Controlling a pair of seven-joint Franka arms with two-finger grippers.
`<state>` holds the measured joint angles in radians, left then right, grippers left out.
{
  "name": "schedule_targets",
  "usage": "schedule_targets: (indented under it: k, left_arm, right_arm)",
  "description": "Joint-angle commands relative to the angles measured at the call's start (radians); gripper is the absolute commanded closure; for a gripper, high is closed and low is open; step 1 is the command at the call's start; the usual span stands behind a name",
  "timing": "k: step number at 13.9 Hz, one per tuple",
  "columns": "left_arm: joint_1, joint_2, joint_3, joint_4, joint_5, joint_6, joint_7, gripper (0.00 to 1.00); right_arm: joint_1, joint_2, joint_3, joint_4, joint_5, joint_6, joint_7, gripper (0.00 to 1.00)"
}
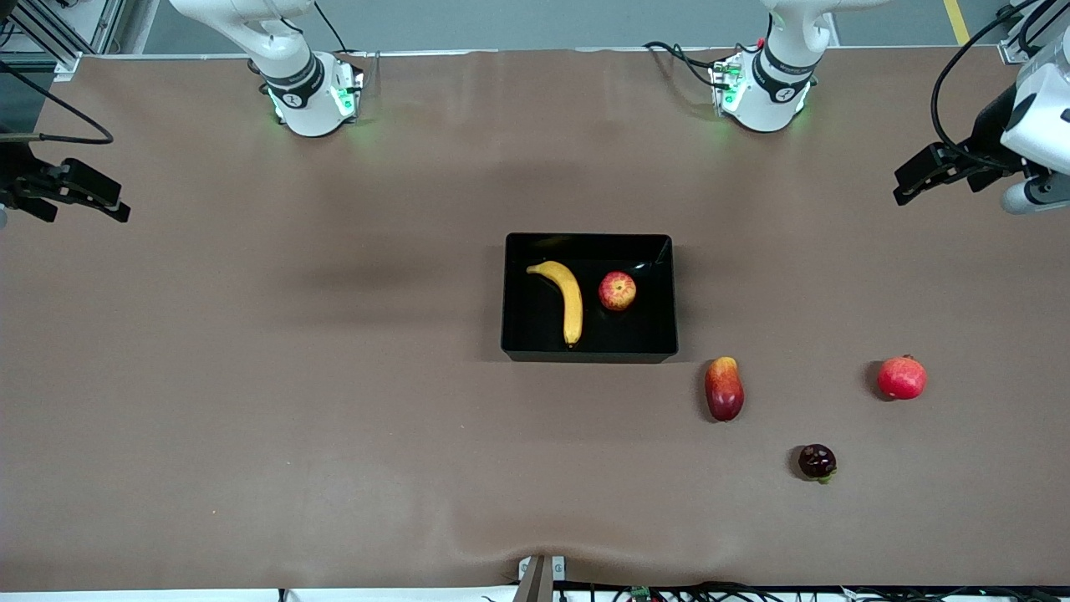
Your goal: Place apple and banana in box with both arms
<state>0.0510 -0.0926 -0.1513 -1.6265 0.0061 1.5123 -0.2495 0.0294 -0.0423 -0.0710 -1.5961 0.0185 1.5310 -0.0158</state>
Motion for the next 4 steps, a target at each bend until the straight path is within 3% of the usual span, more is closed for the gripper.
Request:
schedule_targets:
  k: [1,4]
  left_arm:
    - [-0.007,-0.027,-0.004,-0.012,-0.018,0.016,0.033,0.0]
    - [-0.007,-0.006,-0.01,0.019,-0.012,0.012,0.033,0.0]
  right_arm:
    - [0.009,-0.01,0.0,-0.013,-0.015,-0.003,-0.009,0.0]
    - [-0.019,-0.01,-0.003,-0.013,-0.015,0.0,-0.009,0.0]
